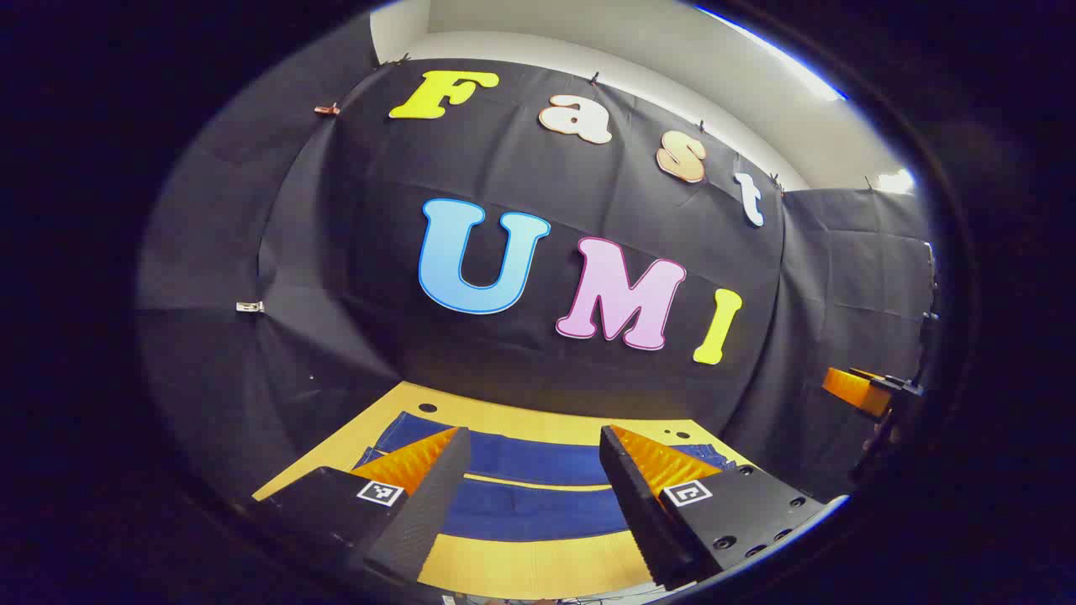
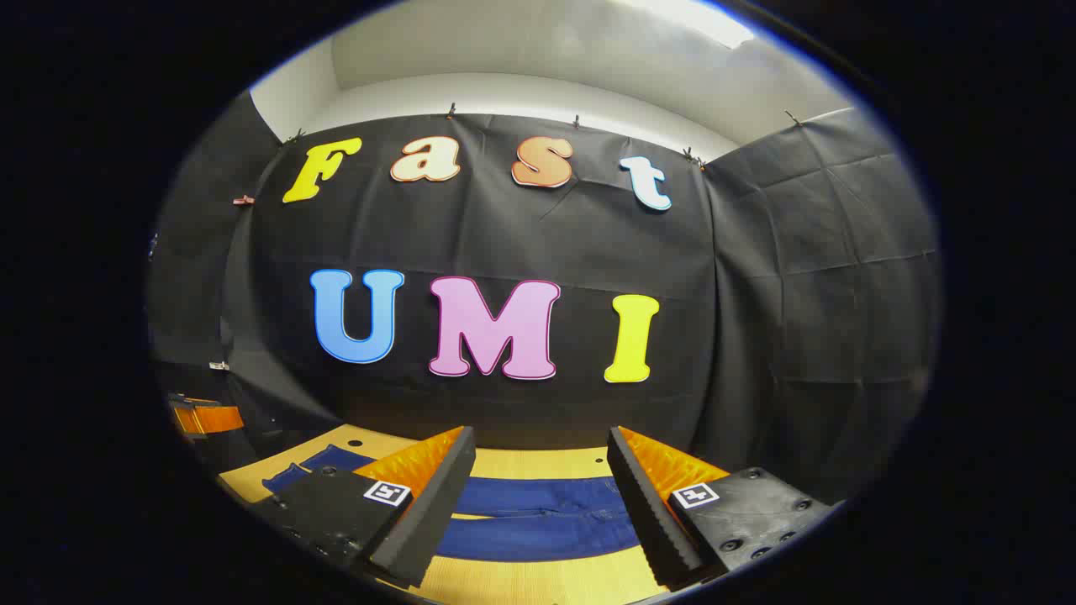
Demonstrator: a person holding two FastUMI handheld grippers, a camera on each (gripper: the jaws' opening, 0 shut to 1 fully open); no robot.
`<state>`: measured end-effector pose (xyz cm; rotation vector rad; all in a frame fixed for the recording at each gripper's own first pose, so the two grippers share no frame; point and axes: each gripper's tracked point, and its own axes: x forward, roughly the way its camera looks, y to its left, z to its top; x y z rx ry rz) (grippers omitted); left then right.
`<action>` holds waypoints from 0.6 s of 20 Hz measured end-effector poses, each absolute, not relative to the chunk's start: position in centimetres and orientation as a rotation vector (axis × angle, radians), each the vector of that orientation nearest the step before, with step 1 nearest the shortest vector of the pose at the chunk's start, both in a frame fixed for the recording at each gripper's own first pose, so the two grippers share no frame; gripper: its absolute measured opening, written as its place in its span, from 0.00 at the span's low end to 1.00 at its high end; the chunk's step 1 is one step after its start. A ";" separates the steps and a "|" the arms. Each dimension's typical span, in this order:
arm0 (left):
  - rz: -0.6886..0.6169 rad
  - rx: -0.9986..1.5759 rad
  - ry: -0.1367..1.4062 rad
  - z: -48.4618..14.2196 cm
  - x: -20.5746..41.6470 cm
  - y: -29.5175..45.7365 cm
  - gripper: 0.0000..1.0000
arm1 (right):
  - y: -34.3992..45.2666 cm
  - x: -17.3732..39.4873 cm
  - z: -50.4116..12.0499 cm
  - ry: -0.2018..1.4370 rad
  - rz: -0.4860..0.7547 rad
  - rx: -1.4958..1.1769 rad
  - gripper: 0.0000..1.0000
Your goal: Grasp the waist and the cuffs of the jeans and fold them to make the two legs overlap; first hold the waist and fold one-third of the jeans toward the cuffs, then hold the cuffs and fold the remaining one-third in the same direction to finish folding.
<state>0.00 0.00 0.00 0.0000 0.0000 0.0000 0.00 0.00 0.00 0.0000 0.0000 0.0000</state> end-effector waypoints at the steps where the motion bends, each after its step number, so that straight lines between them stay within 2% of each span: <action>1: 0.014 0.025 0.004 0.0 0.7 0.3 0.96 | -0.3 0.7 -0.1 0.004 -0.008 -0.002 0.96; 4: 0.004 0.075 0.004 0.1 3.0 -0.1 0.96 | -0.8 3.3 -0.8 0.023 -0.015 0.022 0.94; 5: -0.027 0.049 0.012 0.1 3.7 -0.9 0.96 | -0.7 4.2 -1.1 0.029 -0.014 0.028 0.96; 12: -0.053 -0.050 0.009 0.4 7.7 -1.4 0.96 | 0.5 9.9 -2.5 0.054 0.041 0.028 0.94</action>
